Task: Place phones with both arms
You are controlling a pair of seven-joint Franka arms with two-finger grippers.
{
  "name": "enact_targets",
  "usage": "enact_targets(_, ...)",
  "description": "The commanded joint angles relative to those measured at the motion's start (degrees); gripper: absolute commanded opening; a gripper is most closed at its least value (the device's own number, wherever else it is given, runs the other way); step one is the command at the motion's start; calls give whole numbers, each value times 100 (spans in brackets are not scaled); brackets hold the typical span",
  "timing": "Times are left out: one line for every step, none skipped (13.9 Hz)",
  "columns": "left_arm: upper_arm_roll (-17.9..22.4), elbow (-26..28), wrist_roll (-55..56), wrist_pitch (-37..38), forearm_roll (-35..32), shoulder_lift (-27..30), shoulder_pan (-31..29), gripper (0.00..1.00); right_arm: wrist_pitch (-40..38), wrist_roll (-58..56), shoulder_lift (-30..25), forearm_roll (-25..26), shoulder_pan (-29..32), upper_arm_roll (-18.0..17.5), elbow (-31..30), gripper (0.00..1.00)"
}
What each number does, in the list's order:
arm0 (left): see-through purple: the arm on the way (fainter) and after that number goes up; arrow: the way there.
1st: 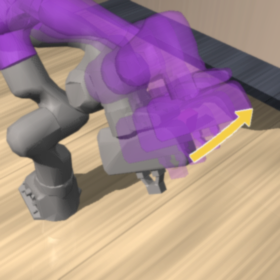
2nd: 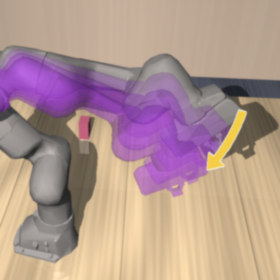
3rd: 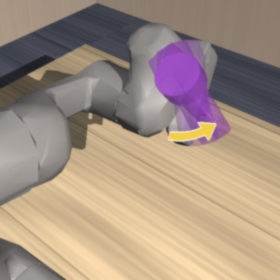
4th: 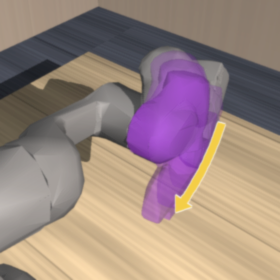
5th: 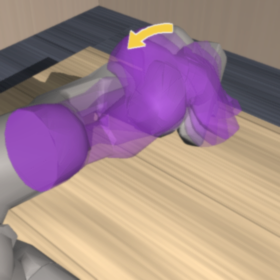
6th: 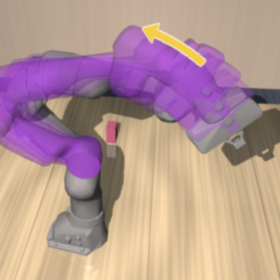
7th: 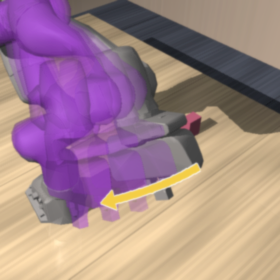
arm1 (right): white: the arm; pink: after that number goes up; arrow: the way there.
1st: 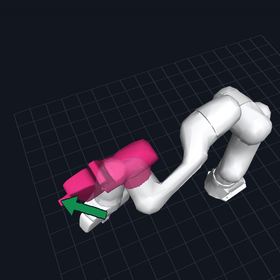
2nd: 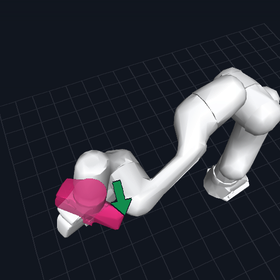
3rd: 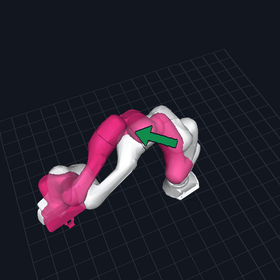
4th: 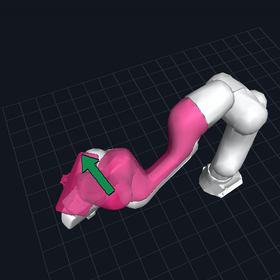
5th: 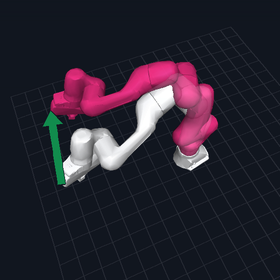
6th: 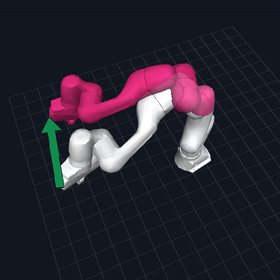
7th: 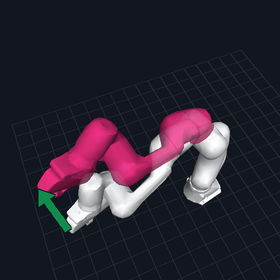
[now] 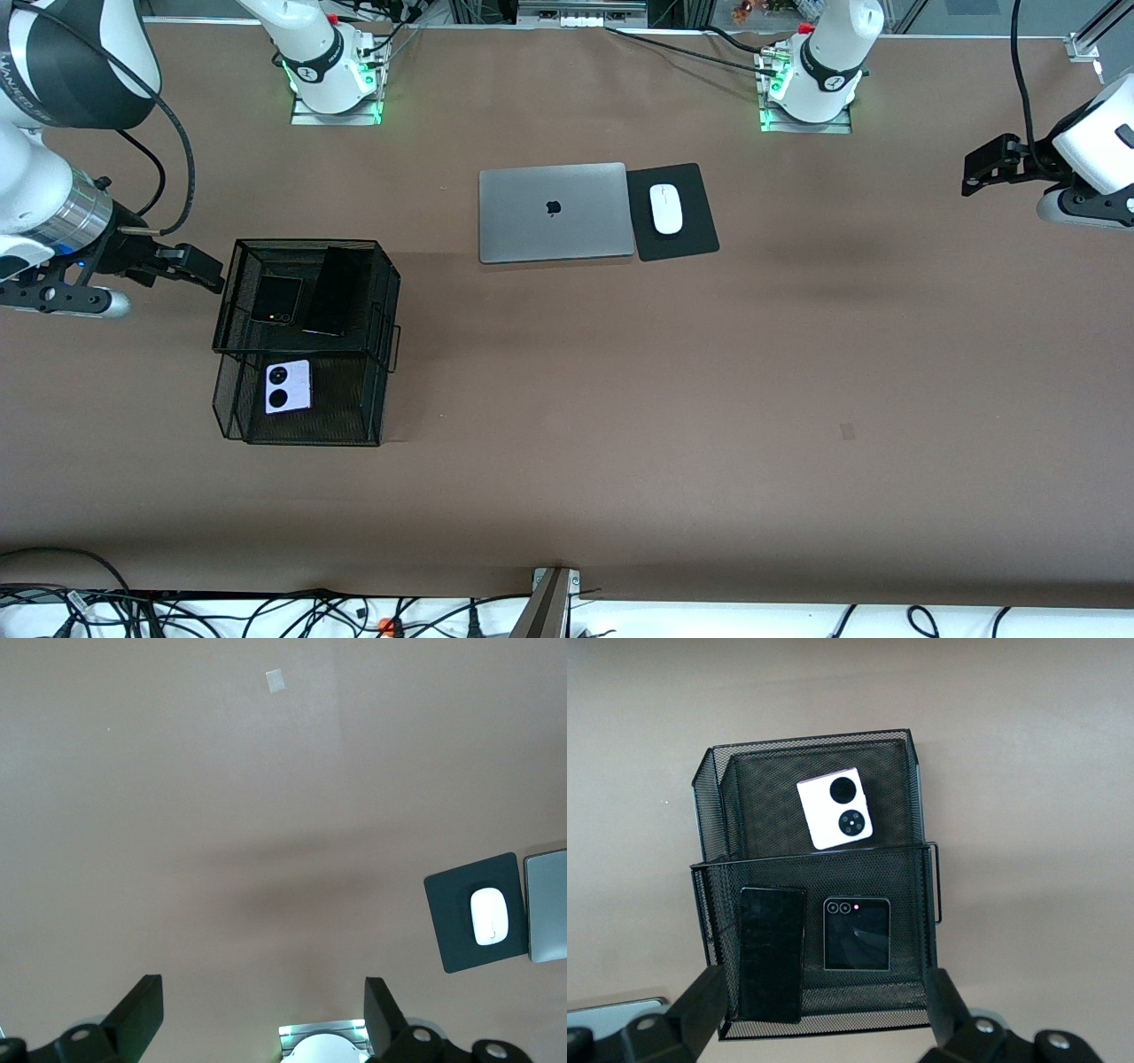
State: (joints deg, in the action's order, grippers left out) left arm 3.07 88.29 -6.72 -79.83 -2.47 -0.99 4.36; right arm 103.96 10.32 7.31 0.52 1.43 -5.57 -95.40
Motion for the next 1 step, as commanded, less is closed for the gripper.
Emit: enact_targets(-9, 22, -23, 72, 44, 55, -40, 100, 19, 41, -37, -87, 86, -85, 30, 100)
